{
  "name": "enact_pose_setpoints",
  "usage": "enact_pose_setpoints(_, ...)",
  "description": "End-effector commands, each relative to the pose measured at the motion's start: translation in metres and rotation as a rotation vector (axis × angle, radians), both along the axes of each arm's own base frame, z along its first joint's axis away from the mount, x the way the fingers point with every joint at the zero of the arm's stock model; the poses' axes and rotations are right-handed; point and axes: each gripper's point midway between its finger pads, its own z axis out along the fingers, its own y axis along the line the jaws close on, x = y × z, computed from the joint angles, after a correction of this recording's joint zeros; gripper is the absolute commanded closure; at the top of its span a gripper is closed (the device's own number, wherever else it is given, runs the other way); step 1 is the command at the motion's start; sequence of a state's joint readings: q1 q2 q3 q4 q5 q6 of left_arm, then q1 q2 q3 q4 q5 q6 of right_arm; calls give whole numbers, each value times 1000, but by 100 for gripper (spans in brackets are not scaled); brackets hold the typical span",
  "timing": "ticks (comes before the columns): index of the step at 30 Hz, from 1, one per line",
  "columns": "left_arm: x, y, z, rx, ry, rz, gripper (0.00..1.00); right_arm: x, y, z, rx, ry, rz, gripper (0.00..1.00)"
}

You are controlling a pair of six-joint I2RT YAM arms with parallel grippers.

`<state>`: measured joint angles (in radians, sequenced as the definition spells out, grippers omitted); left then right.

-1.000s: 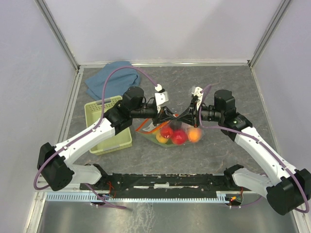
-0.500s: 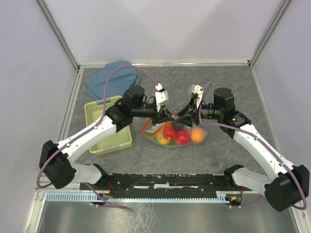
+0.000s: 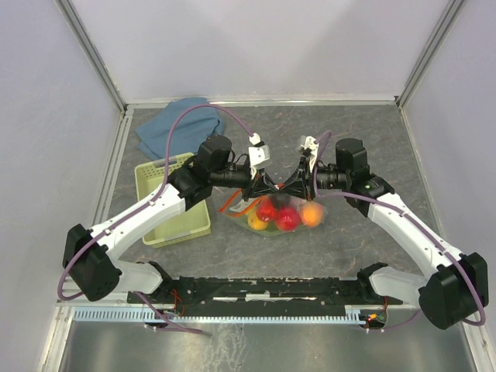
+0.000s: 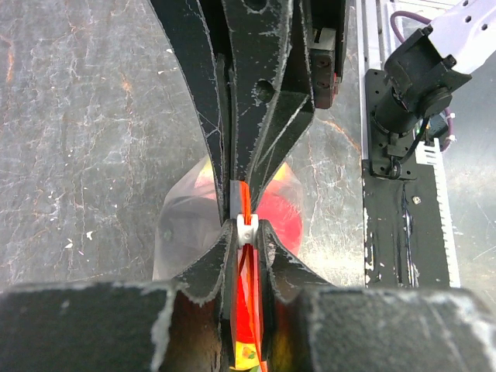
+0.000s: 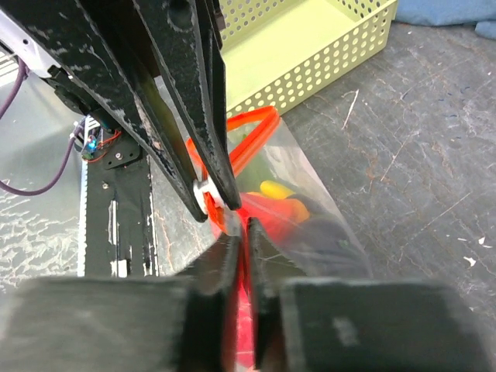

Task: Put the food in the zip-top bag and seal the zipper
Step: Zip the zipper food storage bag at the center of the board.

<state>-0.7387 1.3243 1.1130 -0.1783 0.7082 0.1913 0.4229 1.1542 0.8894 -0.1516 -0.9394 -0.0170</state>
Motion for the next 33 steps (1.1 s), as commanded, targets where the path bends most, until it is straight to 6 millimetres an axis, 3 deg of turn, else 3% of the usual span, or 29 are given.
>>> enact_pose_setpoints(1,0,-3,28,-46,-62,-6,97,14,-3,33,35,-137,-51,98)
enact_pose_setpoints(19,22,29,-13,54,-38,229,97,39,-44,83,195,-174,-311,98)
enact_pose_setpoints(27,43,53,-7,90,-108,366,97,55,-72,79,176,-150,-493,98)
enact_pose_setpoints(31,37,45,7,76,-96,312,97,45,-67,78,168,-127,-437,98)
enact_pose_setpoints(33,33,38,17,64,-88,265,97,40,-63,76,166,-100,-398,91)
